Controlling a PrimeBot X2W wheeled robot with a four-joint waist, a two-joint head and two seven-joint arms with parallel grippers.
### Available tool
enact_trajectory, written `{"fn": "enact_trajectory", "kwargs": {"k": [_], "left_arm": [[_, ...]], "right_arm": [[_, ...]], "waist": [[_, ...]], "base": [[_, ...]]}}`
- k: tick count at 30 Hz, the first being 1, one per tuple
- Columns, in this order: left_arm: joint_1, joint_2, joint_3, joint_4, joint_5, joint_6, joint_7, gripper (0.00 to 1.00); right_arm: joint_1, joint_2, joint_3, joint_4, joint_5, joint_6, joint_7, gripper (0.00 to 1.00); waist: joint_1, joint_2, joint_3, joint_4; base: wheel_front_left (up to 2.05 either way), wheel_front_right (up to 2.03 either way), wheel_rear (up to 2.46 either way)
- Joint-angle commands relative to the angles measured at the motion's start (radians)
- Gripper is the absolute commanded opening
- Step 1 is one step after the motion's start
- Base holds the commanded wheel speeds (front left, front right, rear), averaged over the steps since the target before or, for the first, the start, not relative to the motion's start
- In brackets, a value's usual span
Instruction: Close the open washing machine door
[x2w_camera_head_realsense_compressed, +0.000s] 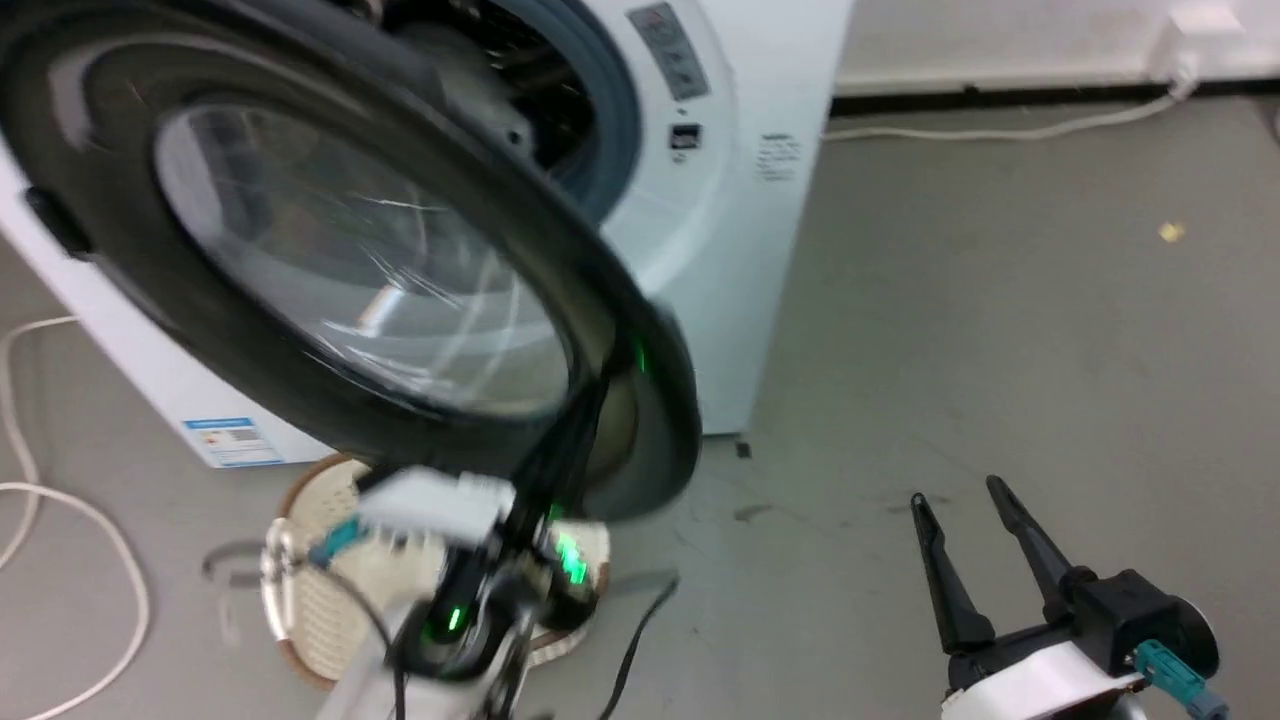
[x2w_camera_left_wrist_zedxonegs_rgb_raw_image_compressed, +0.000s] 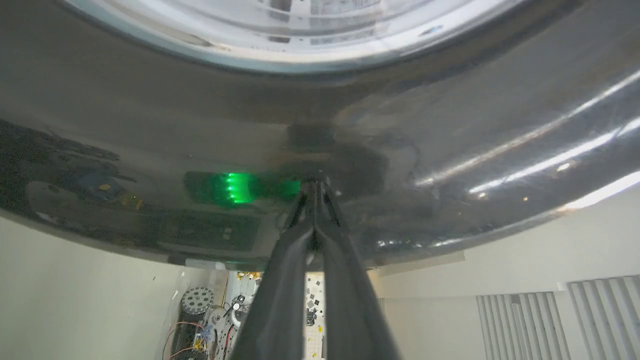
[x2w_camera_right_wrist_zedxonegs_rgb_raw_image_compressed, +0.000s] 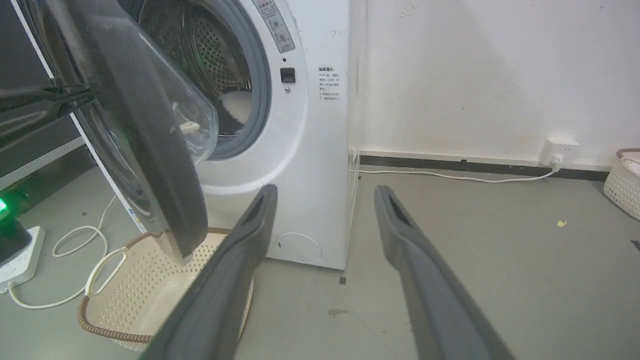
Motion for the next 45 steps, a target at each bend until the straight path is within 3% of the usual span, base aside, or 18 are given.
{"fn": "enact_trajectory", "kwargs": {"k": [1, 6, 13, 14, 15, 16, 22, 25, 30, 32, 33, 38, 41, 45], "left_arm": [[-0.032, 0.001, -0.012, 0.008, -0.009, -0.008, -0.02, 0.0], [-0.108, 0.001, -0.05, 0.057, 0.012, -0.012, -0.109, 0.0], [-0.005, 0.028, -0.021, 0.001, 0.114, -0.013, -0.096, 0.0], [0.018, 0.044, -0.023, -0.023, 0.152, -0.013, -0.1, 0.29], [0.042, 0.063, -0.029, -0.047, 0.2, -0.013, -0.112, 0.93], [0.066, 0.085, -0.04, -0.071, 0.255, -0.013, -0.131, 1.0], [0.178, 0.233, -0.123, -0.172, 0.657, -0.013, -0.346, 1.0], [0.213, 0.265, -0.071, -0.172, 0.878, -0.013, -0.37, 1.0], [0.291, 0.195, 0.091, -0.266, 1.346, 0.014, -0.371, 1.0], [0.319, 0.145, 0.134, -0.309, 1.464, 0.025, -0.371, 1.0], [0.352, 0.106, 0.163, -0.341, 1.623, 0.03, -0.372, 1.0], [0.407, 0.074, 0.196, -0.326, 1.767, 0.064, -0.372, 1.0], [0.445, 0.054, 0.236, -0.311, 1.785, 0.092, -0.372, 1.0], [0.468, 0.036, 0.248, -0.287, 1.792, 0.086, -0.372, 1.0]], "right_arm": [[-0.016, 0.001, 0.003, 0.004, 0.004, 0.001, -0.004, 1.0], [-0.028, 0.006, 0.014, 0.003, 0.007, 0.001, -0.004, 1.0], [-0.009, 0.005, 0.013, -0.002, 0.004, 0.001, -0.004, 1.0], [-0.005, 0.003, 0.013, -0.004, 0.004, 0.001, -0.004, 1.0], [0.0, 0.001, 0.013, -0.006, 0.004, 0.001, -0.004, 1.0], [0.004, -0.001, 0.013, -0.008, 0.003, 0.001, -0.004, 1.0], [0.02, -0.012, -0.011, -0.011, 0.003, 0.001, -0.004, 1.0], [0.026, -0.012, -0.02, -0.012, 0.0, 0.001, -0.004, 1.0], [0.032, -0.009, -0.022, -0.013, -0.006, 0.001, -0.004, 1.0], [0.033, -0.007, -0.022, -0.015, -0.008, 0.001, -0.004, 1.0], [0.038, -0.002, -0.021, -0.017, -0.008, 0.001, -0.004, 1.0], [0.055, 0.006, -0.005, -0.014, -0.008, 0.001, -0.004, 1.0], [0.059, 0.007, 0.003, -0.014, -0.003, 0.001, -0.004, 1.0], [0.063, -0.004, 0.033, -0.014, 0.014, 0.001, -0.004, 0.99]], "waist": [[-0.0002, -0.0001, 0.012, -0.017], [-0.0002, -0.0001, 0.013, -0.01], [-0.0002, -0.0001, -0.016, 0.056], [-0.0002, -0.0001, -0.023, 0.067], [-0.0002, -0.0001, -0.029, 0.078], [-0.0002, -0.0001, -0.037, 0.088], [-0.0002, -0.0001, -0.074, 0.143], [-0.0002, -0.0001, -0.089, 0.16], [-0.0002, -0.0001, -0.1, 0.16], [-0.0002, -0.0001, -0.1, 0.154], [-0.0002, -0.0001, -0.102, 0.142], [-0.0002, -0.0001, -0.108, 0.128], [-0.0002, -0.0001, -0.108, 0.128], [-0.0002, -0.0001, -0.106, 0.152]], "base": [[0.0, 0.0, 0.0], [0.0, 0.0, 0.0], [0.0, 0.0, 0.0], [0.0, 0.0, 0.0], [0.0, 0.0, 0.0], [0.0, 0.0, 0.0], [0.0, 0.0, 0.0], [0.0, 0.0, 0.0], [0.0, 0.0, 0.0], [0.0, 0.0, 0.0], [0.0, 0.0, 0.0], [0.0, 0.0, 0.0], [0.0, 0.0, 0.0], [0.0, 0.0, 0.0]]}}
